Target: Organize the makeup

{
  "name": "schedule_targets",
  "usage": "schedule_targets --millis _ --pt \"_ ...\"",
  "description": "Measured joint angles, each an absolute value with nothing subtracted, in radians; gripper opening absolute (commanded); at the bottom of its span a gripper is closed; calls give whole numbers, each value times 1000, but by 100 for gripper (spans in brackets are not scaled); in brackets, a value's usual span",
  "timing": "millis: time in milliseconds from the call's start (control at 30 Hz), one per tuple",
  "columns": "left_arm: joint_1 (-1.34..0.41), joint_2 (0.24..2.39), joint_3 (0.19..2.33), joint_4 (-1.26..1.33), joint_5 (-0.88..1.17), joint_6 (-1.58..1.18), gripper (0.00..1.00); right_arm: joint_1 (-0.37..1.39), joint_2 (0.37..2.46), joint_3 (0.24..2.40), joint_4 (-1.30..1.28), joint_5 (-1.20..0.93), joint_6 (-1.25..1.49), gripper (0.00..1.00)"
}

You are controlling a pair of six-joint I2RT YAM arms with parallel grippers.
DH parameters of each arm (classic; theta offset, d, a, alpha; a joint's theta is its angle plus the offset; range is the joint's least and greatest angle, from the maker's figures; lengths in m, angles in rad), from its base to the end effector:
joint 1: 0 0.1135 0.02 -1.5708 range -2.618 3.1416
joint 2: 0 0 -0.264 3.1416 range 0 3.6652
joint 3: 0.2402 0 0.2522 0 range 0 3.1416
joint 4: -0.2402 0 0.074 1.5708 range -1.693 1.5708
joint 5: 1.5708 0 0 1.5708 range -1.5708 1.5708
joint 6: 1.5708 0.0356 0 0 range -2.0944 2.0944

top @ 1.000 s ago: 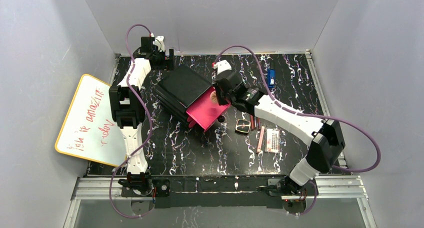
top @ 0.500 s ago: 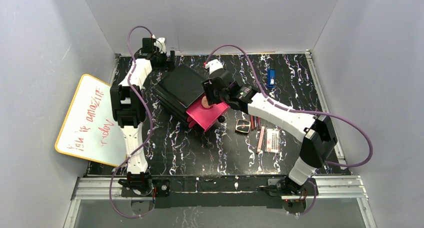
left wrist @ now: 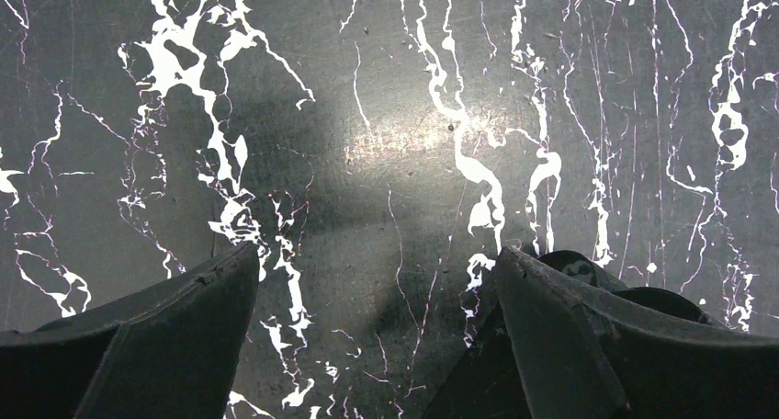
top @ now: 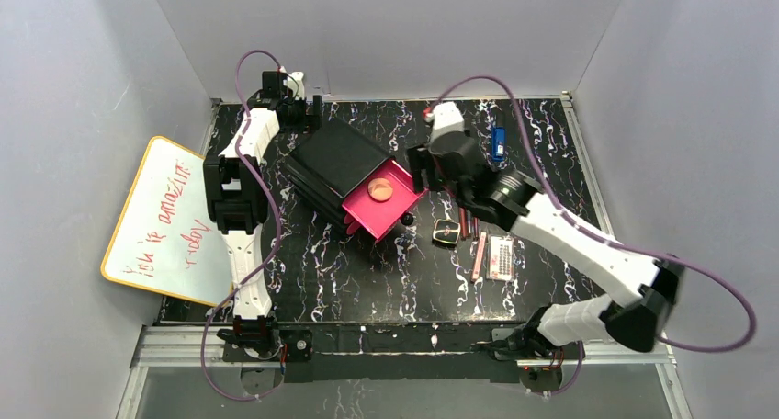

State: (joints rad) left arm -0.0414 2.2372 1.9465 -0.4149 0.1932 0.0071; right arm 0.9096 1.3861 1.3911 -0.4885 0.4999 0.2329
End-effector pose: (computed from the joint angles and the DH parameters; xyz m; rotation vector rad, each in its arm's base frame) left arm 0.5173 -0.0283 0.2376 0.1566 2.2663 -0.2379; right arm 0.2034 0.2337 0.3853 -0.3680 1.9636 0.2212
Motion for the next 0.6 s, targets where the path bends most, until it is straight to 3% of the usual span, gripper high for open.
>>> schedule_targets --millis 200,433,600 --pt "-44 2237 1947 -419 195 7 97 910 1209 1198 -594 653 482 94" --pt "-53 2237 1947 -420 195 7 97 910 1303 983 -772 667 880 97" --pt "-60 2237 1947 -420 195 8 97 912 1328 918 -744 680 1003 98"
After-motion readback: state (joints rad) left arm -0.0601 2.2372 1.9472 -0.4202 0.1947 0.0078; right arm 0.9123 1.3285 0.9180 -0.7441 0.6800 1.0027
